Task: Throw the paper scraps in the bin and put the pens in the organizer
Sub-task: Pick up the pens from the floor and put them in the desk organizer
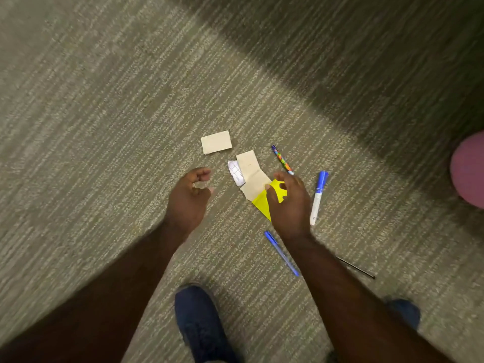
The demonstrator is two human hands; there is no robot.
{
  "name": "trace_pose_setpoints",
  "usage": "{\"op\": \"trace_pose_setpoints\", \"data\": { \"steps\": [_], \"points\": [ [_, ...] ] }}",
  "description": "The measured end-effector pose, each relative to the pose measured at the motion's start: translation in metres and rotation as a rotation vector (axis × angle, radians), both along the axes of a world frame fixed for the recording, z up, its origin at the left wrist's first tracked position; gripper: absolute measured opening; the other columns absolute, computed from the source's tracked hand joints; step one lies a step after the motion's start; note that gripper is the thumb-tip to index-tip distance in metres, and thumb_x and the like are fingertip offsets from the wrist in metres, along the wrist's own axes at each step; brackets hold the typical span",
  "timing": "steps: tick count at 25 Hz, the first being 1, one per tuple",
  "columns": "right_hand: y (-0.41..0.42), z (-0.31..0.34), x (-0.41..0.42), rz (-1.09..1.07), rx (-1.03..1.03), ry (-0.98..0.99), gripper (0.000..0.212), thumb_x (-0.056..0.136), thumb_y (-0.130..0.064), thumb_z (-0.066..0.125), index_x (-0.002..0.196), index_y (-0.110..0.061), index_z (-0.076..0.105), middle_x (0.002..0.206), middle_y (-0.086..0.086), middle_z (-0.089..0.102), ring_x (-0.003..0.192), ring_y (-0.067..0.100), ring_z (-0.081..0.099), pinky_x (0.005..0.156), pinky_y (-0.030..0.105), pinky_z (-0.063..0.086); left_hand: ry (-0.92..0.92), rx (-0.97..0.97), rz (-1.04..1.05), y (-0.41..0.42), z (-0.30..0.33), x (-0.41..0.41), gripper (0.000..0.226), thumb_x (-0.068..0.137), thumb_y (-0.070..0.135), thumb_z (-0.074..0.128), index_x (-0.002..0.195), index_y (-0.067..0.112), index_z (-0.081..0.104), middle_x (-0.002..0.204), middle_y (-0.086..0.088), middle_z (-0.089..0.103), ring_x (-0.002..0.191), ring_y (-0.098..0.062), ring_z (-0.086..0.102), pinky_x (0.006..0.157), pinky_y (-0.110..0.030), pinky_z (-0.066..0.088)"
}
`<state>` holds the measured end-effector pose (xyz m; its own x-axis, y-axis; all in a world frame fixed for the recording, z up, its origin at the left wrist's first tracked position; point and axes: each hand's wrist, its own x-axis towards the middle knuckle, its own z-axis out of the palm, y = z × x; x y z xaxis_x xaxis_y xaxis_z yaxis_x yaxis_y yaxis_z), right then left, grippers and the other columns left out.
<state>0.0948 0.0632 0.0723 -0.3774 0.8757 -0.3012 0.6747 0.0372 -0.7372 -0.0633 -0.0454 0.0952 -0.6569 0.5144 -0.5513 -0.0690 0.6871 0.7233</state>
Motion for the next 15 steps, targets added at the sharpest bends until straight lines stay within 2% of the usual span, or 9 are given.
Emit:
{"op": "trace_pose_setpoints", "data": {
  "steps": [3, 5, 9, 12, 15],
  "points": [
    [0.011, -0.039, -0.026, 0.008, -0.068, -0.208, 0.036, 0.083, -0.026, 0.067, 0.108, -0.001, 0.058, 0.111, 0.018, 0.062, 0.109, 0.035, 0.054, 0.091, 0.038, 0.039, 0.062, -0.030, -0.045, 0.003, -0.036, -0.015, 0.036, 0.085, 0.006, 0.061, 0.118, 0.019, 0.056, 0.114, -0.001, 0.062, 0.066, -0.008, 0.051, 0.059, -0.018, 0.043],
    [0.012, -0.059, -0.037, 0.091, -0.113, -0.377, 0.048, 0.079, -0.032, 0.070, 0.115, -0.005, 0.053, 0.124, 0.016, 0.054, 0.119, 0.033, 0.047, 0.095, 0.039, 0.038, 0.122, -0.032, -0.111, 0.005, -0.059, -0.022, 0.037, 0.084, 0.009, 0.063, 0.119, 0.019, 0.056, 0.114, -0.002, 0.061, 0.068, -0.008, 0.053, 0.065, -0.019, 0.044],
    [0.008, -0.075, -0.040, 0.183, -0.003, -0.570, 0.065, 0.072, -0.039, 0.076, 0.123, -0.012, 0.046, 0.134, 0.010, 0.044, 0.125, 0.031, 0.040, 0.099, 0.041, 0.037, 0.245, -0.027, -0.201, 0.016, -0.088, -0.036, 0.040, 0.083, 0.017, 0.066, 0.121, 0.016, 0.054, 0.117, -0.006, 0.057, 0.071, -0.005, 0.054, 0.069, -0.021, 0.044],
    [0.013, -0.075, -0.039, 0.155, 0.017, -0.568, 0.052, 0.071, -0.038, 0.077, 0.112, -0.017, 0.053, 0.127, 0.007, 0.049, 0.122, 0.029, 0.041, 0.098, 0.041, 0.036, 0.417, -0.029, -0.233, 0.026, -0.100, -0.043, 0.046, 0.082, 0.020, 0.067, 0.124, 0.013, 0.051, 0.119, -0.011, 0.051, 0.092, -0.017, 0.054, 0.084, -0.032, 0.047],
    [0.021, -0.070, -0.037, 0.120, -0.029, -0.435, 0.024, 0.073, -0.030, 0.076, 0.086, -0.023, 0.058, 0.096, -0.003, 0.062, 0.108, 0.030, 0.050, 0.091, 0.040, 0.041, 0.607, -0.102, -0.359, 0.045, -0.107, -0.059, 0.057, 0.080, 0.027, 0.067, 0.130, 0.010, 0.046, 0.125, -0.017, 0.047, 0.113, -0.030, 0.047, 0.095, -0.042, 0.043]
  ]
}}
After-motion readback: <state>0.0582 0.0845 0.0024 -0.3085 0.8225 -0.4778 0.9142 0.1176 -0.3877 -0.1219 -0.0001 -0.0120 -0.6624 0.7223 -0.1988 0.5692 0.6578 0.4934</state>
